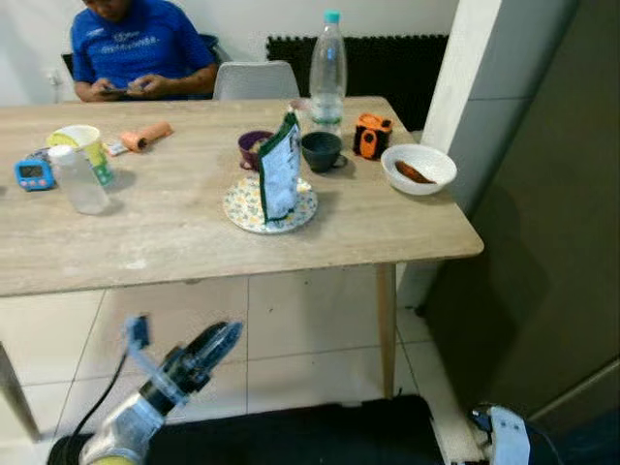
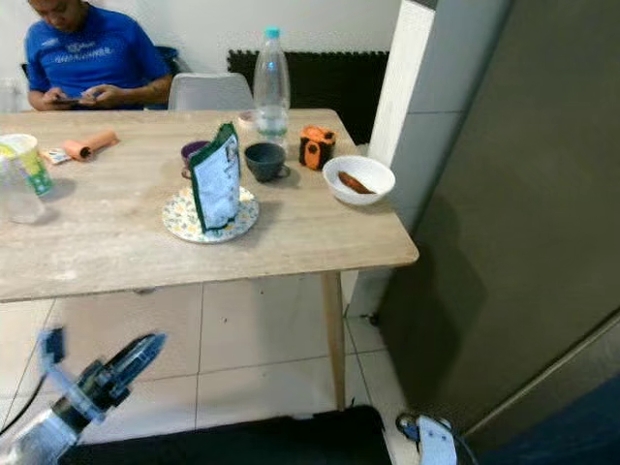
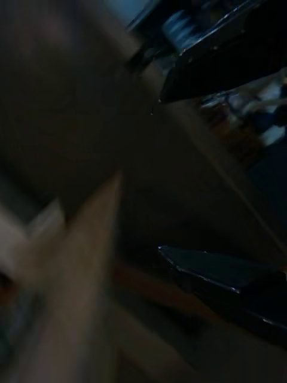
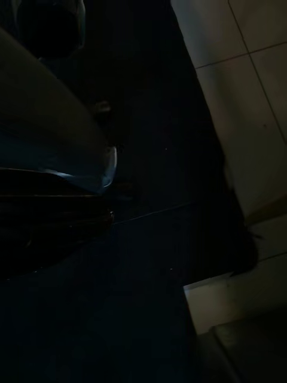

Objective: Restocking fridge

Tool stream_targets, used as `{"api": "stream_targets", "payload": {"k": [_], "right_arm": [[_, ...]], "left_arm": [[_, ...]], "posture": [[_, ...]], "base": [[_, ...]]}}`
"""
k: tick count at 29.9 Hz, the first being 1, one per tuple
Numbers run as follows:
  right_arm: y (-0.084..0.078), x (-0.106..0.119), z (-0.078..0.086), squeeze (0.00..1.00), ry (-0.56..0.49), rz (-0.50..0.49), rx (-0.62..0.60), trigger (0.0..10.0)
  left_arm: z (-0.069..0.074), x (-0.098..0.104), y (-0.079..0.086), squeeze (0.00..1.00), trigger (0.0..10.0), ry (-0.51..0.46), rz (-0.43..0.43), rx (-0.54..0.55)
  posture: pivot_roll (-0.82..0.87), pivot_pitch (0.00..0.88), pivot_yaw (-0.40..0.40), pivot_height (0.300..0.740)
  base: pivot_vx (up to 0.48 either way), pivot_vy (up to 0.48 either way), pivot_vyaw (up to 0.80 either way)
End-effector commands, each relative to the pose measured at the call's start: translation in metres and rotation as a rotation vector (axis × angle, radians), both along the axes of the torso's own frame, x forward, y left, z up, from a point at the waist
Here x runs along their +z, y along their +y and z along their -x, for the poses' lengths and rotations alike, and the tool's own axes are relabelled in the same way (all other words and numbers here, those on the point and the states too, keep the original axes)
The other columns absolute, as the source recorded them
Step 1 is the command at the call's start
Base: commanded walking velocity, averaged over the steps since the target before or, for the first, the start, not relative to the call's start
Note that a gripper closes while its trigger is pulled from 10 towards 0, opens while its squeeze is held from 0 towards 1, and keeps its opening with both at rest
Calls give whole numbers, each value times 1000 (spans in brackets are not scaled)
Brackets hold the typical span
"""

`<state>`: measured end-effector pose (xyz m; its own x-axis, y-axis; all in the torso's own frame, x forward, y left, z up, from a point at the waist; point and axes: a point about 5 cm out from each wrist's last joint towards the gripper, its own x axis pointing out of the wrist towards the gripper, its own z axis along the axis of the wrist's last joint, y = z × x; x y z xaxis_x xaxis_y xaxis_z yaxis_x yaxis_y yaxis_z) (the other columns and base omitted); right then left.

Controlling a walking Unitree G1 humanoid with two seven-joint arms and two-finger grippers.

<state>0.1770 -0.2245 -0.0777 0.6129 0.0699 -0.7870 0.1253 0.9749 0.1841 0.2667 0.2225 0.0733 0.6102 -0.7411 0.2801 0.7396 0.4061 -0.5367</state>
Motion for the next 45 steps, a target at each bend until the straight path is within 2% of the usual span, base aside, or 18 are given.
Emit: {"api": "stream_targets", "payload": {"k": [1, 3, 4, 7, 10, 12, 16, 25, 29, 33, 38, 40, 43, 45], "right_arm": [[0, -2, 4, 0, 17, 6, 11, 10000], [1, -2, 3, 0, 17, 5, 13, 10000], [4, -1, 0, 0, 9, 5, 36, 10000], [5, 0, -2, 0, 6, 6, 46, 10000], [9, 4, -11, 0, -21, 6, 77, 10000], [11, 5, -14, 0, -38, -1, 84, 10000], [16, 4, -13, 0, -43, -11, 97, 10000], [19, -2, -1, 0, -31, -28, 94, 10000], [19, -8, 15, 0, -7, -41, 79, 10000], [20, -10, 20, 0, -7, -48, 76, 10000], [21, -10, 21, 0, -9, -51, 74, 10000], [25, -12, 25, 0, -12, -66, 74, 10000], [25, -12, 25, 0, -12, -66, 74, 10000], [27, -13, 27, 0, -13, -72, 77, 10000]], "left_arm": [[-9, 18, -9, 0, 10000, -82, -10, -47], [-11, 22, -10, 0, 10000, -100, -14, -56], [-34, 39, -11, 0, 10000, -161, -78, 36], [-42, 44, -12, 0, 10000, -174, -93, 72], [-69, 73, -22, 0, 10000, -256, -124, 215], [-79, 90, -31, 0, 10000, -293, -137, 280], [-93, 109, -43, 0, 10000, -324, -173, 358], [-106, 124, -47, 0, 10000, -375, -296, 454], [-113, 141, -47, 0, 10000, -450, -419, 534], [-116, 152, -49, 0, 10000, -505, -466, 569], [-116, 155, -50, 0, 10000, -520, -473, 577], [-120, 172, -61, 0, 10000, -607, -535, 603], [-120, 172, -61, 0, 10000, -607, -535, 603], [-122, 179, -66, 0, 10000, -638, -549, 611]], "posture": [[-70, 45, -48, 740], [-73, 45, -46, 740], [-76, 60, -40, 740], [-76, 60, -40, 740], [-83, 133, -35, 740], [-81, 162, -32, 740], [-77, 207, -16, 740], [-90, 283, 3, 740], [-92, 347, 21, 740], [-95, 377, 34, 740], [-95, 377, 34, 740], [-89, 427, 53, 740], [-89, 427, 53, 740], [-88, 436, 56, 740]], "base": [[0, 0, 0], [0, 0, 0], [0, 0, 0], [0, 0, 0], [0, 0, 0], [0, 0, 0], [0, 0, 0], [0, 0, 0], [0, 0, 0], [0, 0, 0], [0, 0, 0], [0, 0, 0], [0, 0, 0], [0, 0, 0]]}}
